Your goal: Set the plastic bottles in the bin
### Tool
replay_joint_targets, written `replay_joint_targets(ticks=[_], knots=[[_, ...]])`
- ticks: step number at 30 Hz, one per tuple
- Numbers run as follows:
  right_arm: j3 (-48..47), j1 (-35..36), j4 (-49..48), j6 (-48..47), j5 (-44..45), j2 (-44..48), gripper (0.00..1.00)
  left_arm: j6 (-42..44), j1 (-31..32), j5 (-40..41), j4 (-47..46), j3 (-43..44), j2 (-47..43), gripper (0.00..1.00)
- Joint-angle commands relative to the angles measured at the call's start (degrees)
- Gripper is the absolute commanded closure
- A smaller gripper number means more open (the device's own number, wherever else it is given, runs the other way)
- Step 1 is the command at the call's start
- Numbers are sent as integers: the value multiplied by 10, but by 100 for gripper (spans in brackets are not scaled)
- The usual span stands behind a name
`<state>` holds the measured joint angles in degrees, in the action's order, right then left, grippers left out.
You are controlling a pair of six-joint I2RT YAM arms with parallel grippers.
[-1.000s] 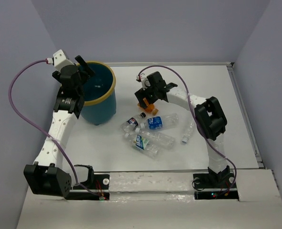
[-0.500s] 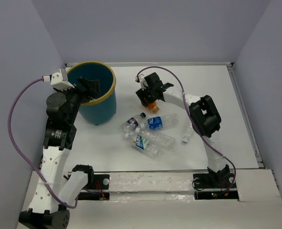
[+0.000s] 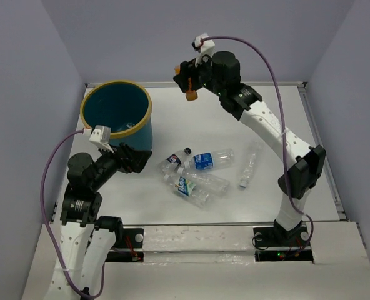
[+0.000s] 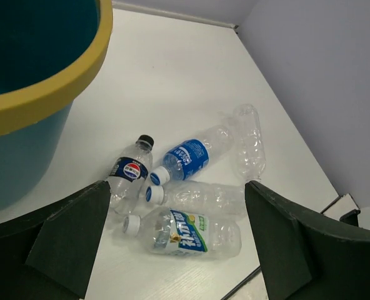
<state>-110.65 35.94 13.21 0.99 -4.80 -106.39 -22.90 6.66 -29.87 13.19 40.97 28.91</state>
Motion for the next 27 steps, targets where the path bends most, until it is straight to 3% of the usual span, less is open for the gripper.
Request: replay_joint_targets(ticks=[1, 4, 9, 17, 18, 19, 22, 27], knots=[[-89, 32, -92, 80, -62, -4, 54, -6, -1, -29, 33, -24, -10, 2], [-181, 45, -119, 141, -125, -67, 54, -13, -1, -38, 41, -54, -10, 2], [-333, 75, -192, 231, -144, -181, 54, -28, 0, -28, 44, -67, -3, 3], [-359, 125, -297, 241, -60, -281, 53, -46, 8, -15, 40, -77, -2, 3], [-371, 130, -296, 237, -56, -297, 50, -46, 10, -13, 41, -77, -1, 2], [-374, 130, -293, 235, -52, -301, 30, -46, 11, -12, 41, -77, 0, 2], [-369, 130, -279, 237, -71, -293, 6, -47, 16, -3, 42, -76, 5, 3], [-233, 130, -278, 199, -63, -172, 1, -44, 31, 15, 37, -70, 26, 3]])
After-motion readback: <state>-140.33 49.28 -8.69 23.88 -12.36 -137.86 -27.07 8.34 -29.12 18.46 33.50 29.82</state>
